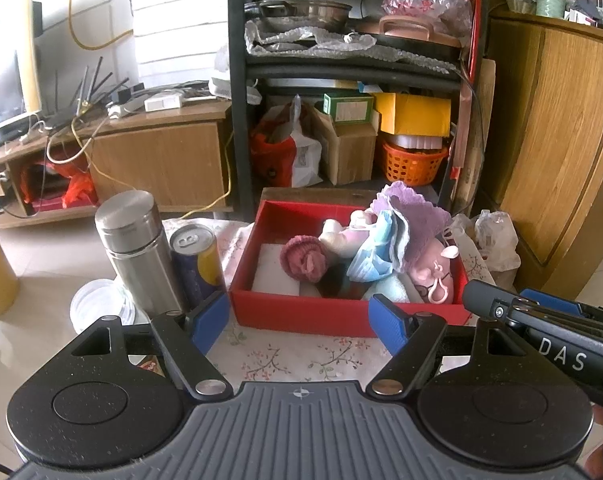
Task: Organize soft objects
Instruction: 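Withdraw both open tools back from the filled red box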
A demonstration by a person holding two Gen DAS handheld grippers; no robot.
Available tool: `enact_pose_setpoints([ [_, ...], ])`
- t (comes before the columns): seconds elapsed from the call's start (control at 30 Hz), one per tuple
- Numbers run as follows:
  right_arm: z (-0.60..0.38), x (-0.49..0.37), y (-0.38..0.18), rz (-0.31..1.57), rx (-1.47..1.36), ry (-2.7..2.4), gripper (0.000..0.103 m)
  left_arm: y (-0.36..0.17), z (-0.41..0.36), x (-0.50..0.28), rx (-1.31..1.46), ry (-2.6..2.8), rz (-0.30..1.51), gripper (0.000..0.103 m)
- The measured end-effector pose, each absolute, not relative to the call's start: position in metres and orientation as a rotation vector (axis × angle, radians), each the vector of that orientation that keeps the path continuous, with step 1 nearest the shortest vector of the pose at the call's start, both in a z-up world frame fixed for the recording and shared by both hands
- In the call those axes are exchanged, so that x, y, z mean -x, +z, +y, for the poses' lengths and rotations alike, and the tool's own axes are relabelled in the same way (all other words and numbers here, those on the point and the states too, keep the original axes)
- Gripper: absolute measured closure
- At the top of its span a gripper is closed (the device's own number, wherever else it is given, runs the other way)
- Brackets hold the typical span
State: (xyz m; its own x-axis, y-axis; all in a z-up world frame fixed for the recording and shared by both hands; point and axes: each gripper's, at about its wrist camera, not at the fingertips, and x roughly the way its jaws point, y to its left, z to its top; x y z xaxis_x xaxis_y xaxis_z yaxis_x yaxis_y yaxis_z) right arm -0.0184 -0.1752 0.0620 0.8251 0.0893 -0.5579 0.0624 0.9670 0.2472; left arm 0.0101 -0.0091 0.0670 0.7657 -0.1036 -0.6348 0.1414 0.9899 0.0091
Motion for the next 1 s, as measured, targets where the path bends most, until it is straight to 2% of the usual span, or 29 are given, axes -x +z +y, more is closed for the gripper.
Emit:
enact_pose_setpoints([
  [0.77,-0.1758,0.0204,0.0662,0.586,-0.270,0.013,0.077,0.0730,-0.0125,-0.0034,-0.111,-0.104,0.614,0.024],
  [1.0,-0.1775,0.0216,0.0680,0.574,-0.278,0.009,0.077,0.0728,-0.0103,-0.0031,-0.104,-0.112,0.598,0.019],
])
